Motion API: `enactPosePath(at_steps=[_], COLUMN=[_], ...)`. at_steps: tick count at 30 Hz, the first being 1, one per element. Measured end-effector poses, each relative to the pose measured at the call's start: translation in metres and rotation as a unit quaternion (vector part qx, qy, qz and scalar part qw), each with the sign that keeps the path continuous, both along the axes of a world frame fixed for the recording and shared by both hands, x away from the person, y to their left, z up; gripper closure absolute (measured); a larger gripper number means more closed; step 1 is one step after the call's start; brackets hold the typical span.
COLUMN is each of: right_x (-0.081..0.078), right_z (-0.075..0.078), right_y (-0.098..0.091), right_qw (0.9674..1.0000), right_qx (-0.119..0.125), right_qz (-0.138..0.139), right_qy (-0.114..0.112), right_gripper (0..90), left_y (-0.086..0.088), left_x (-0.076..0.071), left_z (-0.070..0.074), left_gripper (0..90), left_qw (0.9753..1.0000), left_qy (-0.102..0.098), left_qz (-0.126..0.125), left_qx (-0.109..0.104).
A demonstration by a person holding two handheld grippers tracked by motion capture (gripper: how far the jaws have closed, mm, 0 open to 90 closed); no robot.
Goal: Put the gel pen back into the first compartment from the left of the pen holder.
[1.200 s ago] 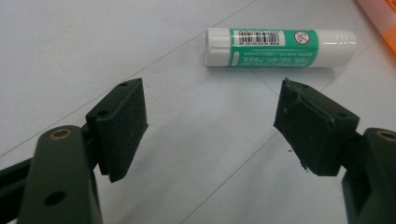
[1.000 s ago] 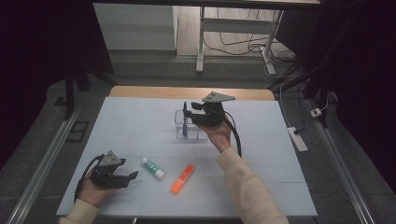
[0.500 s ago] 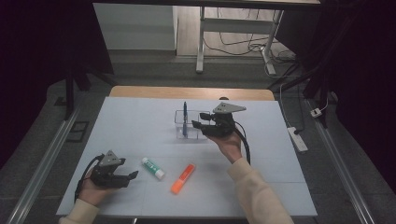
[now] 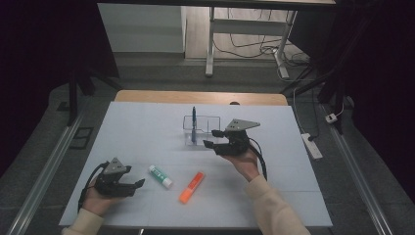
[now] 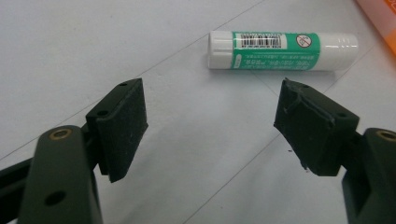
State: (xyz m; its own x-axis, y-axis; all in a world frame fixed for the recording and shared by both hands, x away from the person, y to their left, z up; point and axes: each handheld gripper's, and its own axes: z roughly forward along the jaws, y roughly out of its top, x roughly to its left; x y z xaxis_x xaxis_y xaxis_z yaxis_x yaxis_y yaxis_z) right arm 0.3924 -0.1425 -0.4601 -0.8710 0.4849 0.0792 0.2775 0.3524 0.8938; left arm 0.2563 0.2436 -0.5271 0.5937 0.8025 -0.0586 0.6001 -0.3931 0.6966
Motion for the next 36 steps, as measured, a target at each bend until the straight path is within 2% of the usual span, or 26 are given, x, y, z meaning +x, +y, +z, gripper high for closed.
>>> enactPosePath(at_steps=[10,18,31,36], right_x=[-0.010,-0.014,-0.023,-0.027], right_z=[-0.006,-0.008,-0.012,-0.012], right_y=[-0.009,-0.005,0.008,0.012], right_qw=[0.9993,0.9968,0.9887,0.9851], right_qx=[-0.027,-0.050,-0.092,-0.108], right_qz=[0.027,0.062,0.117,0.131], right_qy=[0.002,-0.002,-0.013,-0.027], right_gripper=[37.5,34.6,32.0,32.5], left_y=[0.000,0.000,0.001,0.001], left_x=[0.000,0.000,-0.001,-0.001], left_z=[0.000,0.001,0.002,0.002], left_gripper=[25.0,25.0,25.1,25.1], left_qw=[1.0000,1.0000,1.0000,1.0000], left_qy=[-0.001,-0.003,-0.004,-0.005], left_qz=[0.003,0.004,0.005,0.006], left_qx=[0.000,0.002,0.001,0.000])
